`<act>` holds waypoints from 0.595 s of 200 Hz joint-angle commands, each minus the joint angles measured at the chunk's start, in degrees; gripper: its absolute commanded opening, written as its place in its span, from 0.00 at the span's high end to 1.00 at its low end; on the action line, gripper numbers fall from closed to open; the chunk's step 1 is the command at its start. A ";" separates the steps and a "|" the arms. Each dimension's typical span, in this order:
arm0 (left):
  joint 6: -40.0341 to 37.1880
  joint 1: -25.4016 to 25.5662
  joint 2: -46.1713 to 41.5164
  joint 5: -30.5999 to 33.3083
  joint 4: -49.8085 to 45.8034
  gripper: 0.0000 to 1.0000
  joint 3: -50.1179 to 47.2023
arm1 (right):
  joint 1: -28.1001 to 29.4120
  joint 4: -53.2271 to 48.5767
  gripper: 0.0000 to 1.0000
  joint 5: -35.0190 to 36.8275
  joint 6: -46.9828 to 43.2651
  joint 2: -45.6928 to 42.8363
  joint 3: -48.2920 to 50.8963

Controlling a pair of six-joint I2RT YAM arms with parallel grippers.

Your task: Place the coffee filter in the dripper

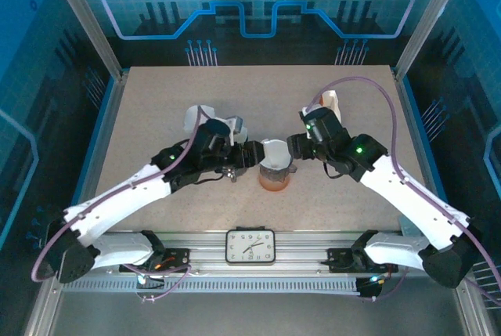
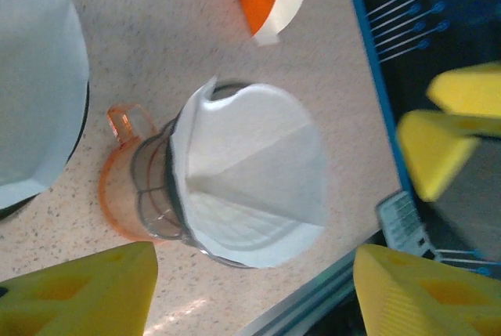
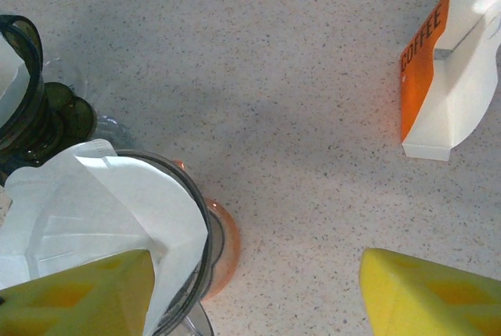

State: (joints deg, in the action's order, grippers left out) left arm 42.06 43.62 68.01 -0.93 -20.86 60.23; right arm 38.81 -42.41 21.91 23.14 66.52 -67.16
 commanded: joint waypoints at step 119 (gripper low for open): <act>3.26 -44.04 -22.65 -10.02 -6.15 0.72 -20.61 | -1.23 9.90 0.27 1.67 0.73 -8.43 8.97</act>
State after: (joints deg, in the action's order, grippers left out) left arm 41.56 5.50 43.99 -2.02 -28.67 47.22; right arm 38.48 -34.72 22.33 23.57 59.37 -58.87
